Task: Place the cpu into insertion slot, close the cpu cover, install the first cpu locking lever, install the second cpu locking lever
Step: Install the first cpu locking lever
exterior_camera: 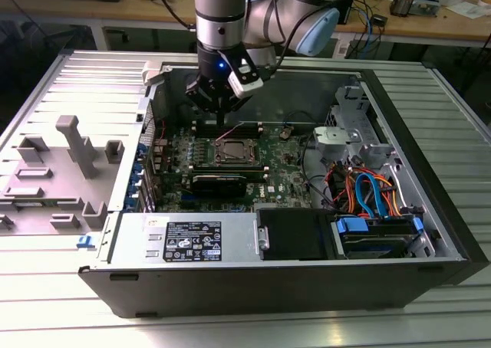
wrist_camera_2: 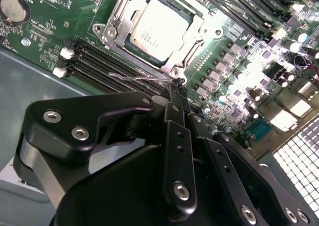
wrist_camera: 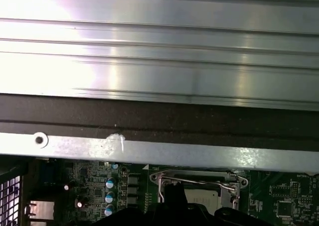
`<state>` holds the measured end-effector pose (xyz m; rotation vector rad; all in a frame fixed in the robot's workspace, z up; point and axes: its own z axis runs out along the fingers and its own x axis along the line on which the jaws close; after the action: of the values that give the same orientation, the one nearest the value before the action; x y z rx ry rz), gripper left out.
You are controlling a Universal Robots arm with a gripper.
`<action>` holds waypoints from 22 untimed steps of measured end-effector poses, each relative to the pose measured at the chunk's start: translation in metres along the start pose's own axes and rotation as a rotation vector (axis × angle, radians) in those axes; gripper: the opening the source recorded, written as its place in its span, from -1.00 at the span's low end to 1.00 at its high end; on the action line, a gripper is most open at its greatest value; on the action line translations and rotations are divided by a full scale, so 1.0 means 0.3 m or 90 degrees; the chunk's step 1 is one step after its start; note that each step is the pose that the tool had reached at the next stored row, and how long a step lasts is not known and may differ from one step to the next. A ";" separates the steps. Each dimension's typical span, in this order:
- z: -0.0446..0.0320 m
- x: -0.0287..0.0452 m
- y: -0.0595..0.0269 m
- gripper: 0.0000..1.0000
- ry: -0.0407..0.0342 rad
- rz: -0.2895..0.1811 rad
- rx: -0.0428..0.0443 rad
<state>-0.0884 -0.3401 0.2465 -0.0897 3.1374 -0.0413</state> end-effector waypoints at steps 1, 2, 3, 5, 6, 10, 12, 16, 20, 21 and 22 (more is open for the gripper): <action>0.006 -0.006 0.002 -0.79 0.0005 0.000 -0.0001; 0.007 -0.007 0.002 -0.79 0.0006 0.001 0.0000; 0.009 -0.008 0.003 -0.79 0.0005 0.002 -0.0002; 0.012 -0.008 0.004 -0.79 0.0006 0.007 -0.0002; 0.015 -0.009 0.005 -0.79 0.0008 0.009 -0.0001; 0.034 -0.016 0.010 -0.79 0.0009 0.013 -0.0001; 0.037 -0.024 0.010 -0.79 0.0009 0.014 0.0000; 0.039 -0.039 0.009 -0.79 0.0009 0.014 -0.0001; 0.053 -0.044 0.010 -0.79 0.0011 0.014 0.0000; 0.064 -0.044 0.010 -0.79 0.0011 0.014 0.0000; 0.064 -0.044 0.010 -0.79 0.0011 0.014 0.0000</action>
<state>-0.0754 -0.3369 0.2272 -0.0540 3.1396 -0.0413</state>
